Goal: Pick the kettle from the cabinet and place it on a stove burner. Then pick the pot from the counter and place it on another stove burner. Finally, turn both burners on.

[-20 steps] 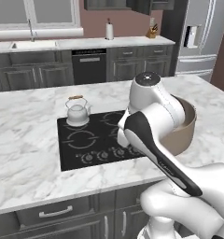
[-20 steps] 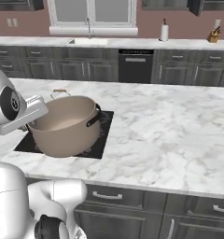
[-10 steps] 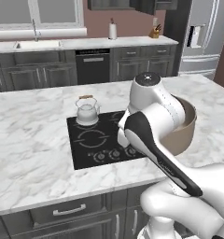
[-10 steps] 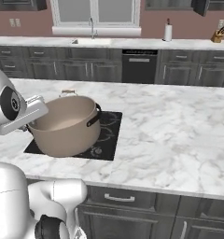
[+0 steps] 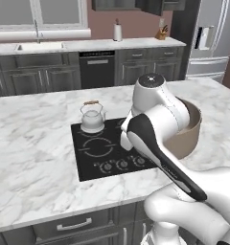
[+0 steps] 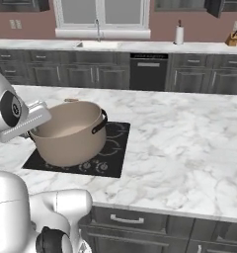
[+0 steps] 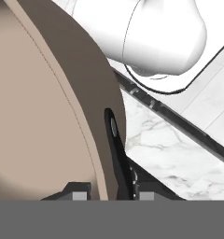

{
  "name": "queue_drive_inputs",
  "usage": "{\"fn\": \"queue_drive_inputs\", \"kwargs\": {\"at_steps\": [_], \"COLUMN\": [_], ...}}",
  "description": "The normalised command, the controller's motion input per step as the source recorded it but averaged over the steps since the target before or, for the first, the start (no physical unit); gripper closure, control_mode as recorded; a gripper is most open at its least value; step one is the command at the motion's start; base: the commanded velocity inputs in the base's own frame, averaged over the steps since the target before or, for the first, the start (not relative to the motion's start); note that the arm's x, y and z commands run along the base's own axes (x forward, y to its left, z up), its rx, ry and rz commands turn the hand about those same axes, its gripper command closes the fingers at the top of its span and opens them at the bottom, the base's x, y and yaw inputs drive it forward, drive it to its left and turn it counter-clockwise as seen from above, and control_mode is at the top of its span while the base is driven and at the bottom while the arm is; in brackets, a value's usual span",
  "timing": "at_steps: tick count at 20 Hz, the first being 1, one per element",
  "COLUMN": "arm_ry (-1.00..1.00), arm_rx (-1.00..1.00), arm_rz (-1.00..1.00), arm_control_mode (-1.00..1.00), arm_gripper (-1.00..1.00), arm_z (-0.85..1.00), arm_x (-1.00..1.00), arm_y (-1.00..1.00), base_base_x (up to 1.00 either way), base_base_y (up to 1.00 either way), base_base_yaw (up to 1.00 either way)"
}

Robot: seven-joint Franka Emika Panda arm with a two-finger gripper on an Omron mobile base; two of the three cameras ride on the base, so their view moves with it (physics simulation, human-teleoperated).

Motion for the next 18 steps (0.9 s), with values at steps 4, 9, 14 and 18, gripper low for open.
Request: {"fn": "queue_drive_inputs", "kwargs": {"at_steps": [4, 9, 14, 18], "arm_ry": [0.0, 0.0, 0.0, 0.0], "arm_rx": [0.0, 0.0, 0.0, 0.0], "arm_rz": [0.0, 0.0, 0.0, 0.0], "arm_control_mode": [1.0, 1.0, 1.0, 1.0], "arm_gripper": [1.0, 1.0, 1.0, 1.0], "arm_z": [0.0, 0.0, 0.0, 0.0], "arm_x": [0.0, 0.0, 0.0, 0.0], "arm_y": [0.0, 0.0, 0.0, 0.0], "base_base_x": [0.09, -0.28, -0.03, 0.71], "base_base_y": [-0.02, 0.0, 0.0, 0.01], "base_base_yaw": [0.0, 0.0, 0.0, -0.01]}}
